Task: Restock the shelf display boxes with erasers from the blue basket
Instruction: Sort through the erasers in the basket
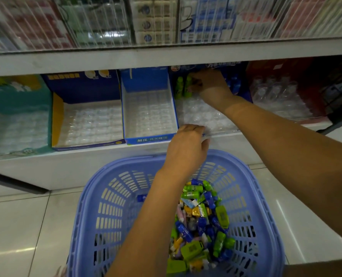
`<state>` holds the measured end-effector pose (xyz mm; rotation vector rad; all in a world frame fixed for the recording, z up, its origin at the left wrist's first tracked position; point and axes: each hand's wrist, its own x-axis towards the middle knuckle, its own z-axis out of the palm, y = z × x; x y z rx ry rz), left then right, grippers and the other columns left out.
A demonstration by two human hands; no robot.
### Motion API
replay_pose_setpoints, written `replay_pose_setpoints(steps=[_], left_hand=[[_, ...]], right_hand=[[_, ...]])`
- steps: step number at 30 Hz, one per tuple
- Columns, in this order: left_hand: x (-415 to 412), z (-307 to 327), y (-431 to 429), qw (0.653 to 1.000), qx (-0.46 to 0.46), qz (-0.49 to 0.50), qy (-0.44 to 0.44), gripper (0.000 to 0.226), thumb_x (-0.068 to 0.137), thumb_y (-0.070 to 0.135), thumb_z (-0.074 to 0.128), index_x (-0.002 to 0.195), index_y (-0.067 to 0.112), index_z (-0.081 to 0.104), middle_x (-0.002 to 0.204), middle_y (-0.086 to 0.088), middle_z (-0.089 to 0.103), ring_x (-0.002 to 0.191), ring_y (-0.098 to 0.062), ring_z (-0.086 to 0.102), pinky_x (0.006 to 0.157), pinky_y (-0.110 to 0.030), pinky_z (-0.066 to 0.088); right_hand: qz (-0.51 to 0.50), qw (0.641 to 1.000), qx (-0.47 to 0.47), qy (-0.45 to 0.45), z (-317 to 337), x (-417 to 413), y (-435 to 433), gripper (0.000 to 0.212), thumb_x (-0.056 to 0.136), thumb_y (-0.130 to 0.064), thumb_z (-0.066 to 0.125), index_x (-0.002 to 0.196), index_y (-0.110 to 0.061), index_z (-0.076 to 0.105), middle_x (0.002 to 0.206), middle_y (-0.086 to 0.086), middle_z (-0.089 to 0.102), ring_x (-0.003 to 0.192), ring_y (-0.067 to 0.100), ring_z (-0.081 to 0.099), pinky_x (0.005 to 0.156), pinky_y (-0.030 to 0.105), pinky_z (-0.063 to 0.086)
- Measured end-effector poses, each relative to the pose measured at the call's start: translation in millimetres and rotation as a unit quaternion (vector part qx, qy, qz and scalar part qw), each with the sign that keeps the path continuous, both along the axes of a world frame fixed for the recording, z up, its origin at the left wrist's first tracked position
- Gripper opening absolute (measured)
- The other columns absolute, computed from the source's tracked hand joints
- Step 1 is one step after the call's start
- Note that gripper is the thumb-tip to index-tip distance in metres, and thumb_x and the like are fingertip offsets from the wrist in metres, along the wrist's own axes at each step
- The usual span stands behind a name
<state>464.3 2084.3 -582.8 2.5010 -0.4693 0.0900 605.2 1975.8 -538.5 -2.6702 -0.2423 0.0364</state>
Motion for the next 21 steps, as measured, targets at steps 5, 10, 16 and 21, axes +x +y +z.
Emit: replay_pose_setpoints(steps=[5, 10, 16, 21], left_hand=[[-15.4, 11.2, 5.5, 0.985, -0.162, 0.052, -0.031, 0.026, 0.097, 0.024, 0.051, 0.115, 0.011, 0.064, 0.117, -0.005, 0.063, 0.103, -0.017, 0.059, 0.085, -0.025, 0.046], [-26.4, -18.6, 25.3, 0.982, -0.137, 0.085, 0.101, 0.035, 0.096, 0.027, 0.049, 0.071, 0.008, 0.063, 0.070, -0.011, 0.066, 0.060, -0.022, 0.058, 0.059, -0.034, 0.047], [-56.5, -92.9, 38.1, 0.922, 0.033, 0.037, 0.385, 0.034, 0.091, 0.015, 0.049, 0.058, 0.012, 0.041, 0.056, -0.005, 0.038, 0.050, -0.017, 0.030, 0.054, -0.028, 0.028], [-92.5, -140.3, 27.7, 0.914, -0.061, -0.005, 0.402, 0.034, 0.089, -0.002, 0.048, 0.121, 0.001, 0.059, 0.117, -0.018, 0.063, 0.105, -0.032, 0.060, 0.084, -0.029, 0.046]], right_hand=[[0.000, 0.998, -0.059, 0.012, 18.3, -13.3, -1.8, 0.025, 0.091, -0.014, 0.054, 0.115, -0.010, 0.062, 0.118, 0.011, 0.063, 0.111, 0.027, 0.057, 0.087, 0.026, 0.045], [0.024, 0.990, 0.117, -0.075, 24.4, -86.6, -3.2, 0.017, 0.084, -0.015, 0.067, 0.100, -0.009, 0.068, 0.093, 0.007, 0.069, 0.083, 0.015, 0.063, 0.075, 0.013, 0.047], [0.162, 0.963, 0.008, 0.215, -17.6, -170.3, 4.1, 0.012, 0.084, -0.027, 0.069, 0.092, -0.019, 0.073, 0.091, -0.005, 0.071, 0.081, 0.001, 0.063, 0.076, 0.016, 0.050], [0.153, 0.912, -0.199, 0.324, -118.1, -203.8, 1.3, 0.048, 0.092, -0.026, 0.058, 0.133, -0.003, 0.048, 0.135, 0.020, 0.046, 0.122, 0.035, 0.048, 0.100, 0.043, 0.042]])
